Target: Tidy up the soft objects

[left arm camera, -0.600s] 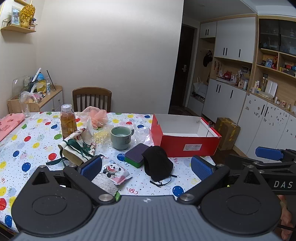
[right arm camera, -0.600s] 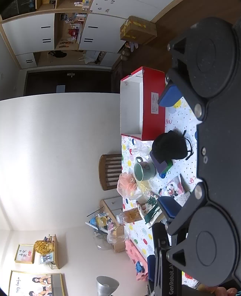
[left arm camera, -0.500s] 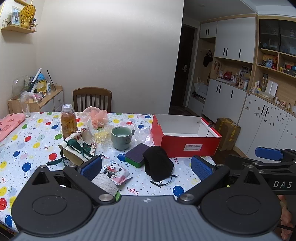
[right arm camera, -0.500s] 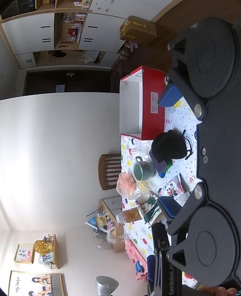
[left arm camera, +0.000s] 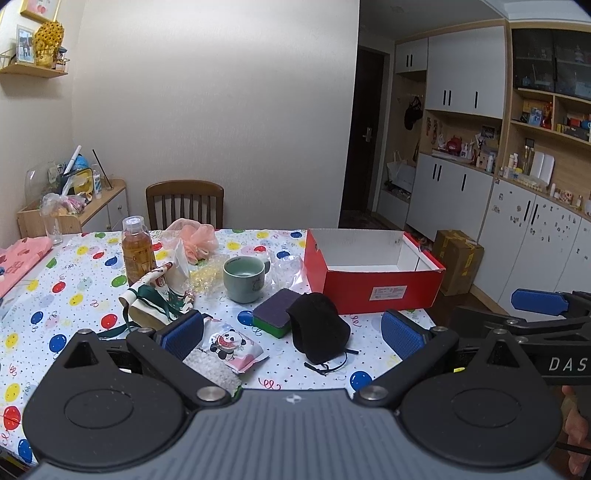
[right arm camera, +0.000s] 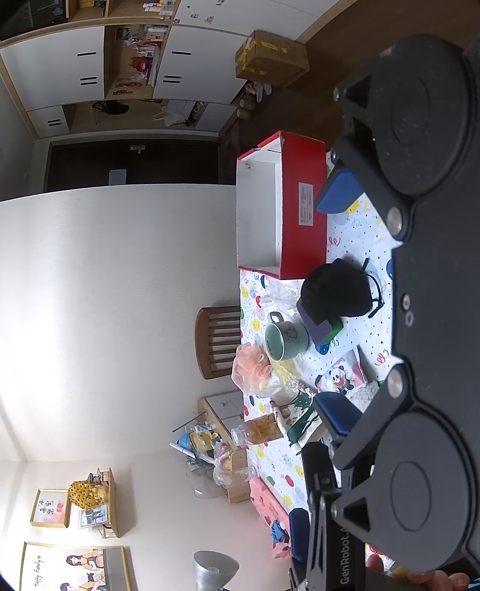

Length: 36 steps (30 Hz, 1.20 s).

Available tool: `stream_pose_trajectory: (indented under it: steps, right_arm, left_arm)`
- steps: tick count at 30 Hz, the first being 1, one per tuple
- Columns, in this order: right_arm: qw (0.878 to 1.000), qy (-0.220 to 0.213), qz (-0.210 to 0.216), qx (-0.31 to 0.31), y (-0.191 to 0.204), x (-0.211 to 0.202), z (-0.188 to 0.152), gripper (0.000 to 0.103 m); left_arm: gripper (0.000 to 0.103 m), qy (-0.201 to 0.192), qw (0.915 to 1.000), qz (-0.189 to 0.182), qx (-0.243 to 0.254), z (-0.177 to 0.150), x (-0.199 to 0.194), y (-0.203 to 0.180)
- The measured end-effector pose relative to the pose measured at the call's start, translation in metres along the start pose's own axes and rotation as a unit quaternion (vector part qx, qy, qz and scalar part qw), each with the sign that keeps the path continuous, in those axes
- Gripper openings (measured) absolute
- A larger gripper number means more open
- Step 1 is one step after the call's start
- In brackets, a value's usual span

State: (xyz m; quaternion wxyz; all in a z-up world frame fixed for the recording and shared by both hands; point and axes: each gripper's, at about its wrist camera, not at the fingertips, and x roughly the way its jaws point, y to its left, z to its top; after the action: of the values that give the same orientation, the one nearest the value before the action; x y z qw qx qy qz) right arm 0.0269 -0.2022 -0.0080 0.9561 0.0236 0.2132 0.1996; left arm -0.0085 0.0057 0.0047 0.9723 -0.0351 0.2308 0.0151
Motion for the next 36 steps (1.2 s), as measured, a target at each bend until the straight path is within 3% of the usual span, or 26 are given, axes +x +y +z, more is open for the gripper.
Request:
stream_pose_trajectory:
  steps: [36]
  right_arm:
    - [1.0,-0.009,0.005,-0.01,-0.0011,-0.0009,0.0038,0.103]
  left_arm:
    - [0.103,-0.008,1.0,0.001,-0.002,0.0036,0.0007,-0.004]
